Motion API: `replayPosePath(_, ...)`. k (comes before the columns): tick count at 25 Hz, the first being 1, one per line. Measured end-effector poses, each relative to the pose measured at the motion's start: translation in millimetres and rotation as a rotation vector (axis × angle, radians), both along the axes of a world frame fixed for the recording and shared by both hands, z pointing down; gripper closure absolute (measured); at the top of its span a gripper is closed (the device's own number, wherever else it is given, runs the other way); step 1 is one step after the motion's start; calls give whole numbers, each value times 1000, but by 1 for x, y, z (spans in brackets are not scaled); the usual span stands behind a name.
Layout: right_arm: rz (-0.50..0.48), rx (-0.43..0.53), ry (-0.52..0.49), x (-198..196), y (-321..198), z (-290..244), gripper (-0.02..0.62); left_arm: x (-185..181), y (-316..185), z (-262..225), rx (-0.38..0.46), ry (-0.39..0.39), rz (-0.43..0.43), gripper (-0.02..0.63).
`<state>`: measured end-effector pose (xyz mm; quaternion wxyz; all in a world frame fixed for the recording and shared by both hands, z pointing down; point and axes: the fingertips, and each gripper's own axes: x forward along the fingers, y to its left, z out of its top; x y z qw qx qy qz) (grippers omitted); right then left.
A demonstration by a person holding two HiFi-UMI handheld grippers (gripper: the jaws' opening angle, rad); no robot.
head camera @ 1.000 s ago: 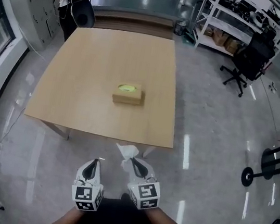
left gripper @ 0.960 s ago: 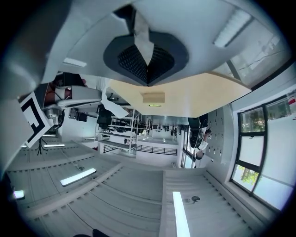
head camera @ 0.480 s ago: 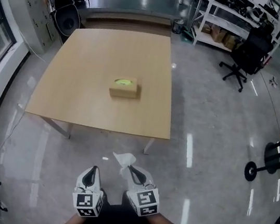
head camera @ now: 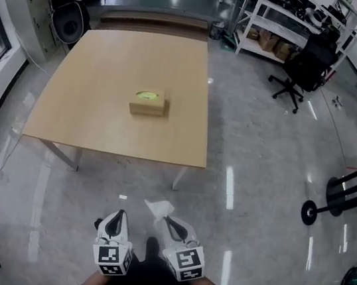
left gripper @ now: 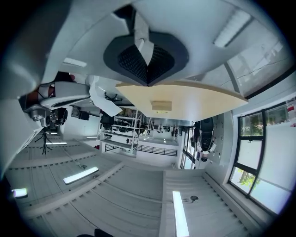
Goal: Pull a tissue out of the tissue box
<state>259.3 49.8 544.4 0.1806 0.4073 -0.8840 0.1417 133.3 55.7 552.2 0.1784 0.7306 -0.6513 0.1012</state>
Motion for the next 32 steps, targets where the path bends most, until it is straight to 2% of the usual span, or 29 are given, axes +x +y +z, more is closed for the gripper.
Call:
replayPosePath(18,41,61,-27,15,-9,-15,601,19,-18,-20,57,-52,75,588)
replayPosePath(32,47,77,-28,3,-20,-12,601,5,-24,-14,64,-52,77,588)
